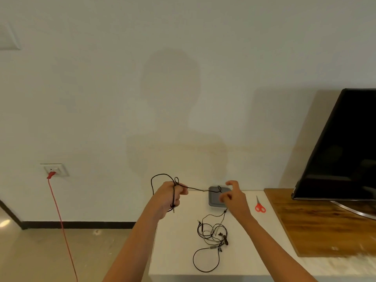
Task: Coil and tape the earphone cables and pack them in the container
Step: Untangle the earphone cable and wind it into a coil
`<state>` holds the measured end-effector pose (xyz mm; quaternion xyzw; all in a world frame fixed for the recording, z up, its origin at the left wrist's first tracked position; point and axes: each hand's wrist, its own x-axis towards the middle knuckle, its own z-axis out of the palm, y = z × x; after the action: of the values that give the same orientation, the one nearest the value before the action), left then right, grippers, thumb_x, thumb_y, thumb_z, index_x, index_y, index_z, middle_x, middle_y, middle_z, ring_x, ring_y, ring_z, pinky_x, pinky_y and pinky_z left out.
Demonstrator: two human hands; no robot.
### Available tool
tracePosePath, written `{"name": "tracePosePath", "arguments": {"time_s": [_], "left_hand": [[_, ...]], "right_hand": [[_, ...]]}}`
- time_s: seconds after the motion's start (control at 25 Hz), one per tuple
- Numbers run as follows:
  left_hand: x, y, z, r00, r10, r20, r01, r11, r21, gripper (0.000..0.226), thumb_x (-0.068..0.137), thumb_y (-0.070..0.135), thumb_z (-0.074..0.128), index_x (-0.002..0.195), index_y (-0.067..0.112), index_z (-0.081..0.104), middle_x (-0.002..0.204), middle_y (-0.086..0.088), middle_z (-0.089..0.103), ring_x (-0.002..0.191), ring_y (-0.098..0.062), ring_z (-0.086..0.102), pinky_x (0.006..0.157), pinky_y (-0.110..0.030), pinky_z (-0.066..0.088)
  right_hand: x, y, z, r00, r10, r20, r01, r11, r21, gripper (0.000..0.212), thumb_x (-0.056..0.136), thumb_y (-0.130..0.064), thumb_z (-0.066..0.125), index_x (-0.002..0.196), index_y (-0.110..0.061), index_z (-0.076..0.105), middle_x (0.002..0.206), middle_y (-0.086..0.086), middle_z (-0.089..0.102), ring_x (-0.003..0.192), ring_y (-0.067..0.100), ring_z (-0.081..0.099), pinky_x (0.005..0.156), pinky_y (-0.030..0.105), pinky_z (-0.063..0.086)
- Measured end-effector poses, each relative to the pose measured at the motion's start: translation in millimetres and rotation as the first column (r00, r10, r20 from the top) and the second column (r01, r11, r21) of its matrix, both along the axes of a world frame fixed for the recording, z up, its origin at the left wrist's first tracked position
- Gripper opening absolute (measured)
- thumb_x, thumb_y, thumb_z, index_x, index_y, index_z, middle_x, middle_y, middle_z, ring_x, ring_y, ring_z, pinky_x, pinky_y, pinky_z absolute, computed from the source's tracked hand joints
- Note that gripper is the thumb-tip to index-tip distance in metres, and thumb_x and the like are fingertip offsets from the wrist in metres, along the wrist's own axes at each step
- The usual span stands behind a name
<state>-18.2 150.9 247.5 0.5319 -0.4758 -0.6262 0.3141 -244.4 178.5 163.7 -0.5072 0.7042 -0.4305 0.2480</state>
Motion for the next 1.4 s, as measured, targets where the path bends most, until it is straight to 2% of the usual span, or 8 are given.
{"name": "tracePosePath", "arguments": {"time_s": [0.24,0.48,0.72,0.96,1.12,1.24,1.32,1.4], "left_hand": [[6,11,0,0.998,-0.047,-0.049,0.052,0.994,0.100,0.025,0.099,0.012,0.043,0.094,-0.001,0.063,0.074,-0.007,0.057,0.057,-0.011,0.049,0.053,-0.020,0.049],[9,11,7,0.987,0.072,-0.142,-0.091,0.988,-0.127,0.034,0.103,0.015,0.035,0.089,0.001,0.063,0.088,-0.015,0.066,0.078,-0.024,0.063,0.078,-0.033,0.054],[41,-1,21,0.945,0.272,-0.182,-0.305,0.933,-0.191,0.029,0.101,0.011,0.038,0.078,0.010,0.056,0.072,-0.006,0.057,0.054,-0.011,0.048,0.044,-0.020,0.039],[70,-9,16,0.986,0.145,0.086,-0.123,0.968,-0.218,0.034,0.102,0.026,0.039,0.094,0.005,0.064,0.071,-0.003,0.050,0.049,-0.008,0.034,0.042,-0.019,0.030],[50,3,14,0.983,-0.148,0.107,0.151,0.988,-0.026,0.039,0.102,0.030,0.038,0.103,0.001,0.065,0.074,-0.004,0.059,0.057,-0.010,0.047,0.052,-0.021,0.042],[24,10,10,0.963,-0.252,0.089,0.254,0.967,-0.003,0.041,0.102,0.029,0.037,0.107,-0.001,0.065,0.082,-0.007,0.064,0.065,-0.012,0.054,0.061,-0.022,0.048],[9,12,8,0.934,-0.349,0.073,0.349,0.937,0.011,0.045,0.103,0.032,0.037,0.108,-0.003,0.064,0.085,-0.010,0.066,0.068,-0.014,0.060,0.066,-0.024,0.053],[-1,14,9,0.897,-0.434,0.078,0.436,0.900,-0.004,0.050,0.102,0.036,0.037,0.106,-0.005,0.065,0.082,-0.010,0.067,0.071,-0.015,0.063,0.071,-0.027,0.056]], "right_hand": [[-15,-12,-30,0.977,-0.043,-0.208,0.074,0.987,0.143,0.018,0.083,-0.001,0.057,0.099,-0.008,0.059,0.084,0.010,0.067,0.067,0.020,0.060,0.065,0.037,0.053],[-20,-10,-38,0.971,-0.176,-0.161,0.206,0.959,0.195,0.034,0.063,-0.001,0.079,0.085,-0.019,0.060,0.084,0.006,0.069,0.073,0.023,0.065,0.060,0.029,0.051],[-33,11,-55,0.901,-0.351,-0.255,0.391,0.912,0.124,0.028,0.071,-0.008,0.079,0.092,-0.016,0.062,0.077,0.006,0.073,0.072,0.020,0.059,0.053,0.018,0.030],[-47,23,-64,0.869,-0.455,-0.194,0.483,0.866,0.128,0.017,0.078,-0.004,0.073,0.081,-0.014,0.059,0.070,0.002,0.070,0.065,0.018,0.055,0.056,0.024,0.035],[-44,9,-71,0.952,-0.284,-0.113,0.304,0.917,0.259,0.037,0.074,0.007,0.069,0.108,-0.006,0.060,0.101,0.010,0.067,0.089,0.028,0.063,0.073,0.034,0.051],[-10,-1,-45,0.993,-0.016,0.117,-0.002,0.988,0.152,0.051,0.078,0.011,0.055,0.122,-0.013,0.054,0.129,0.008,0.055,0.123,0.023,0.050,0.095,0.029,0.044],[21,-1,-11,0.918,0.320,0.236,-0.331,0.944,0.010,0.055,0.082,0.006,0.053,0.129,-0.023,0.047,0.135,-0.004,0.050,0.130,0.011,0.043,0.104,0.026,0.039],[46,-2,15,0.743,0.604,0.288,-0.617,0.785,-0.055,0.062,0.084,-0.001,0.058,0.137,-0.027,0.038,0.132,-0.006,0.053,0.125,0.005,0.047,0.105,0.028,0.041]]}}
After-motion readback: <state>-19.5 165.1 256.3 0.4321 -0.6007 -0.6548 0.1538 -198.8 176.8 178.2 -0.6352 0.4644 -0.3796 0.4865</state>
